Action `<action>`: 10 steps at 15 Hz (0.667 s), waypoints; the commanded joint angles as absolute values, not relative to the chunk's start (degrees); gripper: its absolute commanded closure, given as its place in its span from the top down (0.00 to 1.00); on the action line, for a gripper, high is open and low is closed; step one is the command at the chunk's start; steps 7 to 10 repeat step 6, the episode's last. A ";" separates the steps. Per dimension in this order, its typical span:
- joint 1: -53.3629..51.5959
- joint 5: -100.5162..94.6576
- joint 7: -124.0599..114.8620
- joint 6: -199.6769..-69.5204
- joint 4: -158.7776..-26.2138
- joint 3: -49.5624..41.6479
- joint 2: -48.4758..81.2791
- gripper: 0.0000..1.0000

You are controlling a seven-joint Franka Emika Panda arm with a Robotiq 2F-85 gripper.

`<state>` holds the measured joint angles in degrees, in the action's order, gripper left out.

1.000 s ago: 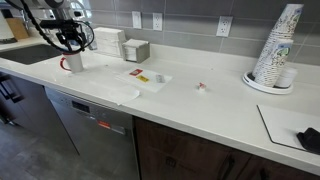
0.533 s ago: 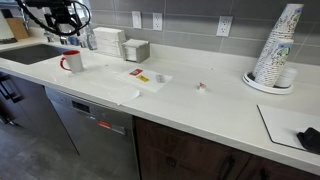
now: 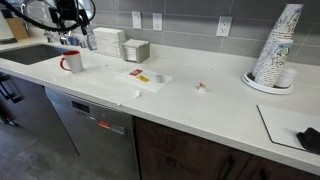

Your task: Move the cup to the left

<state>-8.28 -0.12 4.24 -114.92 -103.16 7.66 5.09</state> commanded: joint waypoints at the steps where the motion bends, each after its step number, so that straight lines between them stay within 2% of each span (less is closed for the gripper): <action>1: -5.50 4.19 3.70 -121.05 -117.28 5.58 -4.28 1.00; 2: -6.50 1.80 4.11 -117.22 -108.74 6.42 1.44 1.00; 10: -6.29 1.93 4.23 -117.63 -109.39 6.26 0.66 1.00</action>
